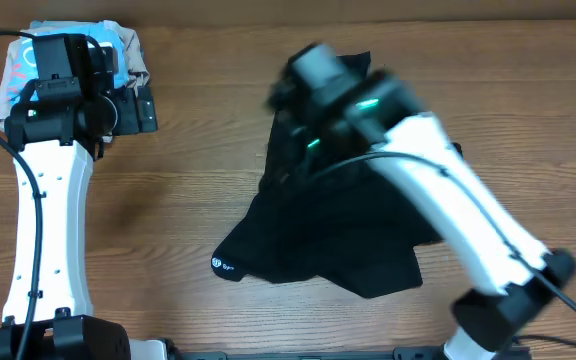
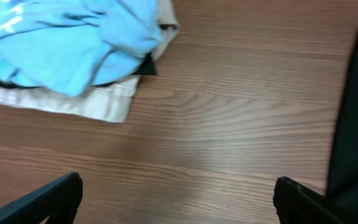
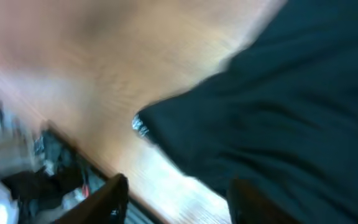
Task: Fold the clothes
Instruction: 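Drag the black shirt with the right gripper toward the table center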
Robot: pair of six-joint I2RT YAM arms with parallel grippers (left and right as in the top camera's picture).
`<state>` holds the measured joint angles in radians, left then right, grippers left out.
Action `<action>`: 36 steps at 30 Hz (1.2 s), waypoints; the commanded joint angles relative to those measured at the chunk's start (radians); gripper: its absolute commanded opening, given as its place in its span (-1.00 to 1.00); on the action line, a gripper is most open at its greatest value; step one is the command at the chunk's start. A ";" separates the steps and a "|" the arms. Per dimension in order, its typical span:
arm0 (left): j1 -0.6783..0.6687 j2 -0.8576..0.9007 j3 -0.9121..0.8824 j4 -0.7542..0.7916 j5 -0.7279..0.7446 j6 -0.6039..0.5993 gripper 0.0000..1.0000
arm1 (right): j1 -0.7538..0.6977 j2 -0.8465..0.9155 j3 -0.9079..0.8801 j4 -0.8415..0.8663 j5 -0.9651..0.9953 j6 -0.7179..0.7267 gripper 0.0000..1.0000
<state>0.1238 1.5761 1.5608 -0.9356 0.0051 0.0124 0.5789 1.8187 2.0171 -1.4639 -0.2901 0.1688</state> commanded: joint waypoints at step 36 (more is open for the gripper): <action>-0.533 0.532 0.026 0.338 -0.050 0.229 0.94 | -0.690 -0.024 -0.735 0.483 0.132 0.093 0.31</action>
<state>-0.4000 2.0598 1.5700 -0.6041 0.0612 0.2630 -0.1154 1.7966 1.2873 -0.9897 -0.1535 0.2611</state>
